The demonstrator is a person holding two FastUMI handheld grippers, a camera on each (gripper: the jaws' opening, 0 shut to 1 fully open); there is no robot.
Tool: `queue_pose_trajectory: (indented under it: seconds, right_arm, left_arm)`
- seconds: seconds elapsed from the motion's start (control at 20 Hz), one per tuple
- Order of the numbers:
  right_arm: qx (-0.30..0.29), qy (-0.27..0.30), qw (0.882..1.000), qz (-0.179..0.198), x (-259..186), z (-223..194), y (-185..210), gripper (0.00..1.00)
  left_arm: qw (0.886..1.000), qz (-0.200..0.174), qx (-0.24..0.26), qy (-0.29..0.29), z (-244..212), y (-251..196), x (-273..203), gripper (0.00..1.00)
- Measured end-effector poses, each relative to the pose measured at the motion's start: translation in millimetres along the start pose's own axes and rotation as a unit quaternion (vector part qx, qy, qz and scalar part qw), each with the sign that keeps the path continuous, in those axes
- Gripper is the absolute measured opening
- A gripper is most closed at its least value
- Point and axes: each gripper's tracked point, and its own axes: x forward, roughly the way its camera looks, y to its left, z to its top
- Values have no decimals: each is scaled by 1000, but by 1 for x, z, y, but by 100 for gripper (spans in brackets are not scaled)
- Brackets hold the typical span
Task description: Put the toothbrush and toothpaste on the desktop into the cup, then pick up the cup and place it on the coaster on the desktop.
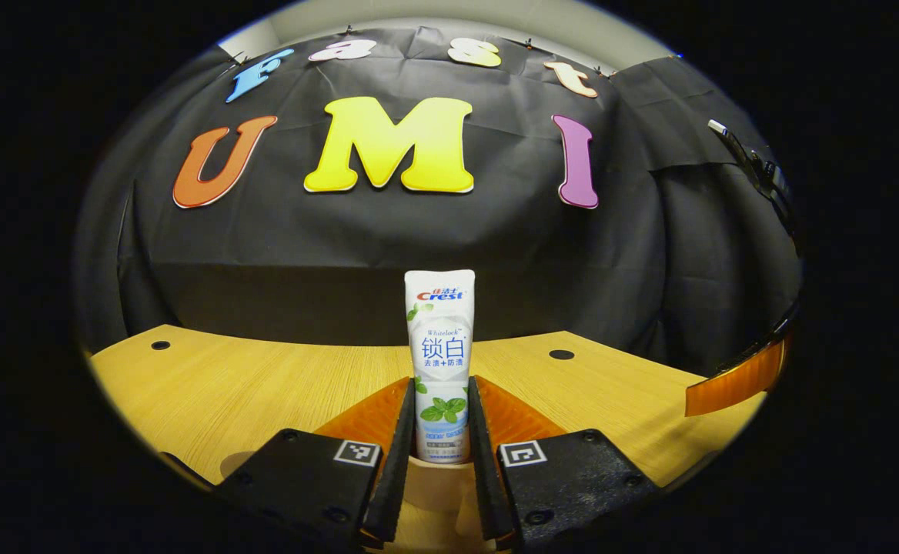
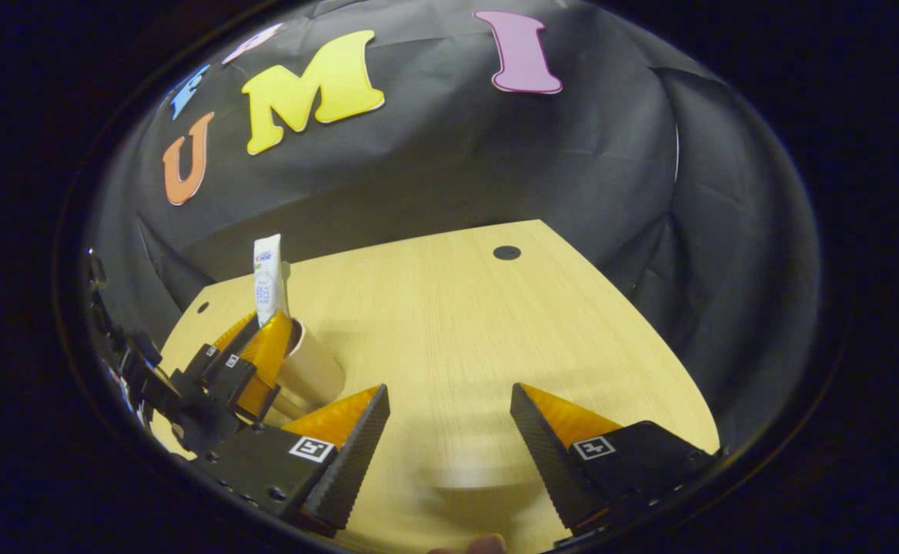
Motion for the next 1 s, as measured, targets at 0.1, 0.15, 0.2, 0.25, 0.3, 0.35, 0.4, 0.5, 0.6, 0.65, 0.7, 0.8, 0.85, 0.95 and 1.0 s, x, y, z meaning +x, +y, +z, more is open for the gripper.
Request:
queue_pose_trajectory:
  seconds: [0.1,0.15,0.2,0.25,0.3,0.35,0.4,0.5,0.6,0.65,0.7,0.8,0.85,0.95,1.0]
  right_arm:
    - [-2,-3,1000,3,-2,0,5,94]
    - [-1,-4,1000,6,-3,1,8,94]
    - [-1,-5,1000,9,-5,0,12,96]
    - [-2,-6,1000,10,-6,1,16,94]
    - [-2,-9,1000,12,-7,1,19,94]
    - [-1,-10,1000,15,-9,3,23,94]
    - [-2,-11,1000,18,-9,1,26,96]
    - [-6,-14,1000,19,-12,2,29,96]
    - [-8,-14,1000,17,-16,4,31,96]
    - [-9,-14,1000,14,-18,7,31,94]
    - [-10,-12,1000,11,-20,8,33,94]
    - [-11,1,1000,14,-26,11,43,96]
    - [-14,8,1000,19,-29,11,53,96]
    - [-28,24,999,34,-35,8,79,96]
    - [-39,36,998,44,-36,3,94,96]
  left_arm:
    - [1000,4,-1,0,3,2,-5,45]
    - [1000,2,-4,-1,5,2,-9,47]
    - [1000,0,-7,-1,7,2,-11,55]
    - [1000,2,-7,4,5,2,-14,58]
    - [1000,0,-8,10,3,2,-16,51]
    - [1000,-2,-9,13,2,3,-18,64]
    - [1000,-2,-9,15,1,5,-21,66]
    - [1000,1,-10,17,5,8,-24,66]
    - [1000,5,-13,15,14,14,-38,67]
    - [1000,10,-13,15,21,19,-49,67]
    - [1000,18,-14,14,30,26,-60,82]
    - [999,38,-16,17,48,43,-83,87]
    - [999,48,-13,22,57,52,-95,88]
    - [997,67,0,29,75,70,-121,88]
    - [996,78,2,32,82,82,-133,88]
